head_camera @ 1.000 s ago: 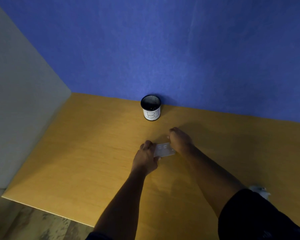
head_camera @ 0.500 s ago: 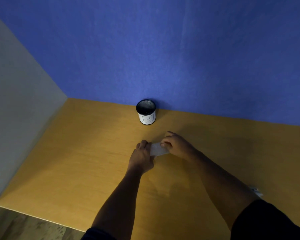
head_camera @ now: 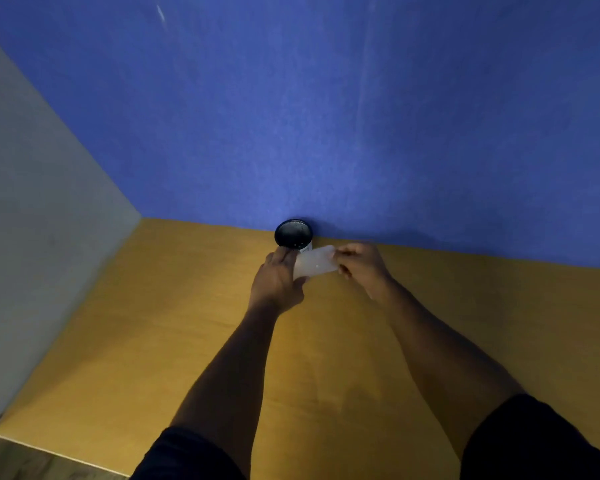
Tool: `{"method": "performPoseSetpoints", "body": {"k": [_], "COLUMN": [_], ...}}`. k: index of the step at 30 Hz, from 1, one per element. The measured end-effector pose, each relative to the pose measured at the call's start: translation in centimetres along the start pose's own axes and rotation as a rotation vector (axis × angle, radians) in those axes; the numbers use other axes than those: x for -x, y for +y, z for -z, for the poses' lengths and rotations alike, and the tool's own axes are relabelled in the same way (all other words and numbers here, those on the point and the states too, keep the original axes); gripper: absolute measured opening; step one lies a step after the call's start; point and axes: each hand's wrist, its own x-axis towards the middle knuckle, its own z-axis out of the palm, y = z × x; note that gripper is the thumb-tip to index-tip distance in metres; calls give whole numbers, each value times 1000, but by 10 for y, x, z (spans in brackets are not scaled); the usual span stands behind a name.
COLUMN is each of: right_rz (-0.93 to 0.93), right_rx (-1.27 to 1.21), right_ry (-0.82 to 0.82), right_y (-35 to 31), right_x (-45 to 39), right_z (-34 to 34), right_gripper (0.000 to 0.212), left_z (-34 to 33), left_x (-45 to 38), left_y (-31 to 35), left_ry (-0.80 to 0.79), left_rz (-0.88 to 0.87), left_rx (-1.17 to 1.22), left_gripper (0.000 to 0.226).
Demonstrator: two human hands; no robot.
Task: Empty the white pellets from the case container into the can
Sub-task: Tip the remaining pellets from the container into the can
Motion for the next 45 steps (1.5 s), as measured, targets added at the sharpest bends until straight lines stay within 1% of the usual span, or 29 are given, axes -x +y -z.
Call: {"method": "performPoseSetpoints", "body": {"k": [4, 6, 7, 9, 12, 14, 15, 21, 26, 32, 34, 36, 38, 41, 43, 45], "right_rz": [41, 73, 102, 207, 390, 456, 471, 583, 631, 676, 661, 602, 509, 345, 258, 227], "right_rx": [1, -3, 36, 200, 542, 783, 864, 1106, 1082, 941, 873, 710, 487, 205, 124, 116], "right_ry": [140, 219, 249, 277, 225, 149, 119, 25, 37, 90, 122, 194, 271, 331, 333, 336], "right_y": [-29, -42, -49, -61, -75, -79, -80, -76, -71, -63, -60, -57, -53, -41, -30, -18], "right_x": [-17, -27, -30, -35, -36, -34, -34, -27, -22, -18, -17, -15, -10, -1, 5, 14], "right_z": [-5, -7, -10, -15, -27, -35, -39, -44, -39, -34, -33, -32, -28, -17, -4, 11], "right_gripper": [17, 13, 13, 14, 17, 19, 20, 24, 27, 26, 24, 19, 14, 16, 18, 17], "left_z": [13, 14, 13, 9, 3, 0, -1, -6, -9, -13, -12, -11, -9, -6, -4, -4], "left_x": [-13, -14, -14, -12, -10, -7, -6, -6, -5, -2, -1, -1, 0, 0, 0, 0], "left_y": [-1, -3, -4, -5, -1, 2, 4, 5, 5, 7, 8, 9, 12, 20, 28, 37], "left_ry": [102, 92, 73, 47, 52, 60, 60, 7, -3, 16, 22, 44, 76, 133, 170, 154], "left_rz": [99, 128, 138, 149, 172, 198, 205, 202, 194, 198, 196, 191, 183, 160, 152, 116], "left_rx": [120, 143, 138, 141, 169, 197, 203, 161, 136, 168, 168, 173, 170, 197, 244, 253], "left_gripper": [84, 90, 93, 97, 101, 107, 110, 116, 116, 114, 114, 114, 114, 111, 105, 99]}}
